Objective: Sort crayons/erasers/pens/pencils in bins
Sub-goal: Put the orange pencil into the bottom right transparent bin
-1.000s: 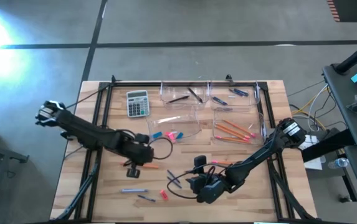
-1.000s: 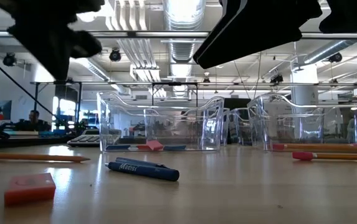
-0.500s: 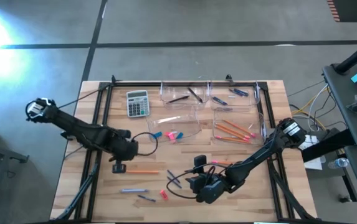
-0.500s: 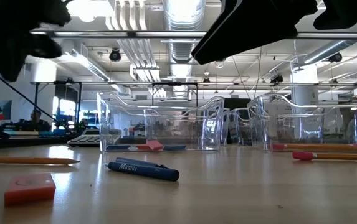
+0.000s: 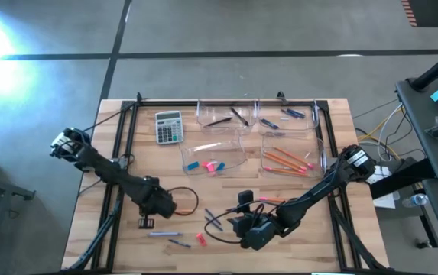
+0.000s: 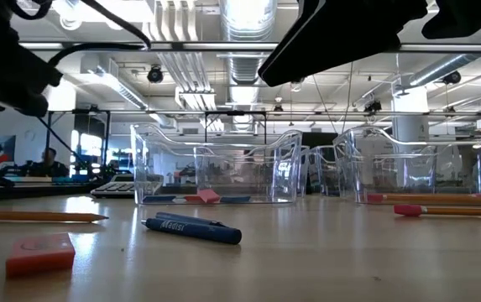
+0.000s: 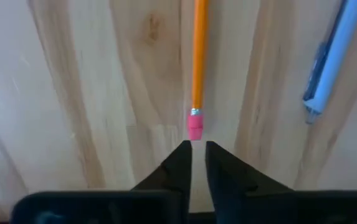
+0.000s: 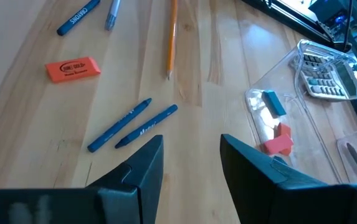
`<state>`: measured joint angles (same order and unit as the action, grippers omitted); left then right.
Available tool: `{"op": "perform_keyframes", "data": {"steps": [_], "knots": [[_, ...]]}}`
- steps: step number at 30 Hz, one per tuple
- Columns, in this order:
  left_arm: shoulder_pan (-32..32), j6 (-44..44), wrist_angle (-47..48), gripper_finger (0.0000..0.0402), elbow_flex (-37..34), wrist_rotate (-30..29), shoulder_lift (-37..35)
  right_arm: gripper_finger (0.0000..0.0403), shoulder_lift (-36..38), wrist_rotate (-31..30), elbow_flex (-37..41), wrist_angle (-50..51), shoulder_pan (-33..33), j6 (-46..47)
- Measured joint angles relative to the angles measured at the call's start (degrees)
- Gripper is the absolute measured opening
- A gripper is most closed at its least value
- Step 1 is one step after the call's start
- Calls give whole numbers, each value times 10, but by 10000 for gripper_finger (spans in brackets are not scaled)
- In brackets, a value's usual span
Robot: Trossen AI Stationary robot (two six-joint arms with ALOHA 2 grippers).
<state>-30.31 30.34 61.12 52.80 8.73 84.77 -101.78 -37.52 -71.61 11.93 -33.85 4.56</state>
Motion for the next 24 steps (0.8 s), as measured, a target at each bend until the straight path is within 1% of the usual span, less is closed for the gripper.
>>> {"op": "perform_keyframes", "data": {"steps": [5,8,11,15,20,24], "knots": [[-6,18,-37,95,-15,-5,0,150,0,0,0,2,0,0],[-8,32,-80,132,-44,-5,-14,150,0,0,0,2,0,0],[-10,54,-108,158,-80,-5,-30,150,0,0,0,3,0,0],[-10,101,-143,173,-125,-5,-57,150,0,0,0,2,0,0],[-17,144,-217,176,-172,-7,-74,150,0,0,0,2,0,0],[-29,160,-234,176,-185,-18,-69,150,0,0,0,2,0,0]]}}
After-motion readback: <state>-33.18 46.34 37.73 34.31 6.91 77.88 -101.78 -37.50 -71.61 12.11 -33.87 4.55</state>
